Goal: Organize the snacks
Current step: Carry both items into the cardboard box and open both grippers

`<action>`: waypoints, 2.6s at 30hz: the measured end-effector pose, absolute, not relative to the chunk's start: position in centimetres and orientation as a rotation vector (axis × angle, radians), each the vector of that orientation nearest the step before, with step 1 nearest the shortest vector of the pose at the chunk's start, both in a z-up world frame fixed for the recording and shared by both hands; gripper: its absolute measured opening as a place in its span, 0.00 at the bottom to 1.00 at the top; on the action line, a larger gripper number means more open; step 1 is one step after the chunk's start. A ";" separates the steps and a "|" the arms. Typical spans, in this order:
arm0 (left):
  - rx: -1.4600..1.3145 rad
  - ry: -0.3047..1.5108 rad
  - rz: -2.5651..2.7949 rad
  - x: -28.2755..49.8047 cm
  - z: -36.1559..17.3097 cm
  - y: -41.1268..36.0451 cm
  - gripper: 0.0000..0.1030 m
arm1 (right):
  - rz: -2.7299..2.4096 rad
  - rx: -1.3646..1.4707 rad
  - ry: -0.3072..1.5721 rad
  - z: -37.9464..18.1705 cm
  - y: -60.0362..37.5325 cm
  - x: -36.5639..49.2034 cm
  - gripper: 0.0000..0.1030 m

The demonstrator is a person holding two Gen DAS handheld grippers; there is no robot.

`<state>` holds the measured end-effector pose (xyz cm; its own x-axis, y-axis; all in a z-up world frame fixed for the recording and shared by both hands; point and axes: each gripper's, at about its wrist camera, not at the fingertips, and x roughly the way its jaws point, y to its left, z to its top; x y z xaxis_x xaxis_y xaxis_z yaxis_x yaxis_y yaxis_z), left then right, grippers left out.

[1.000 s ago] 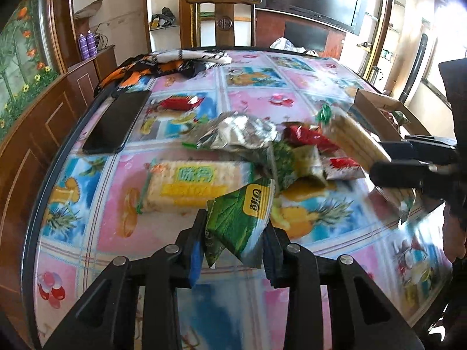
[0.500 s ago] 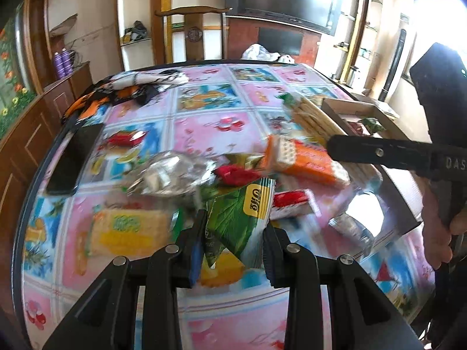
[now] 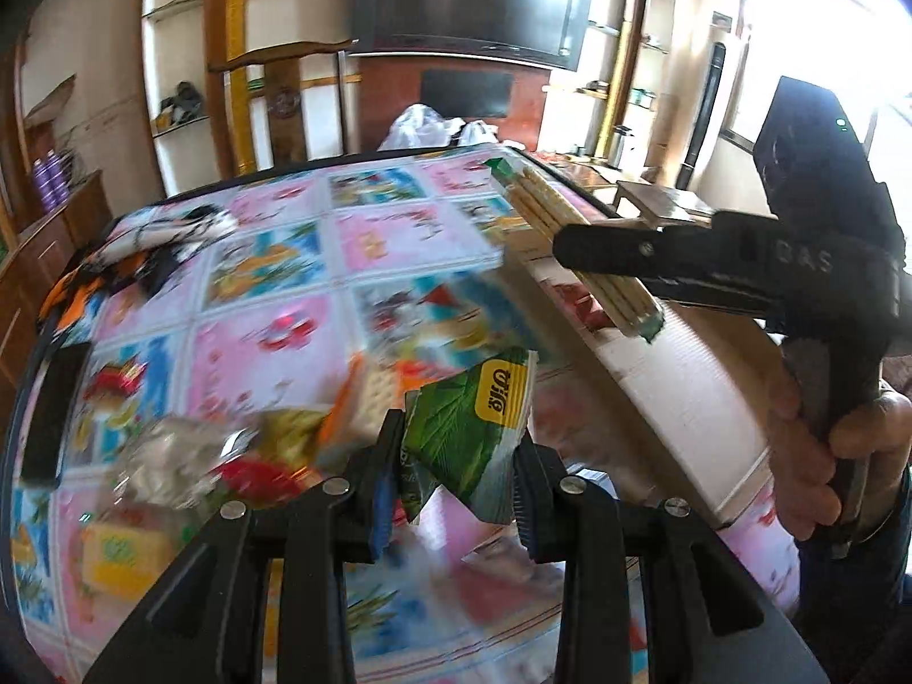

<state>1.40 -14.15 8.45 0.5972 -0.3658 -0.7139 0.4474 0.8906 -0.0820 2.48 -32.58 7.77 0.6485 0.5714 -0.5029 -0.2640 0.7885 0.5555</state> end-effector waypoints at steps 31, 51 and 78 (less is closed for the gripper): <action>0.172 0.915 -0.728 1.5 1.6 -31.1 0.31 | -0.050 0.593 0.848 3.8 -46.2 3.4 0.48; 0.193 0.879 -0.738 0.2 2.0 -31.1 0.35 | -0.073 0.565 0.867 3.7 -45.5 3.7 0.49; 0.057 0.736 -0.578 0.0 7.7 -20.1 0.58 | 0.102 0.430 0.664 8.0 -40.8 2.2 0.50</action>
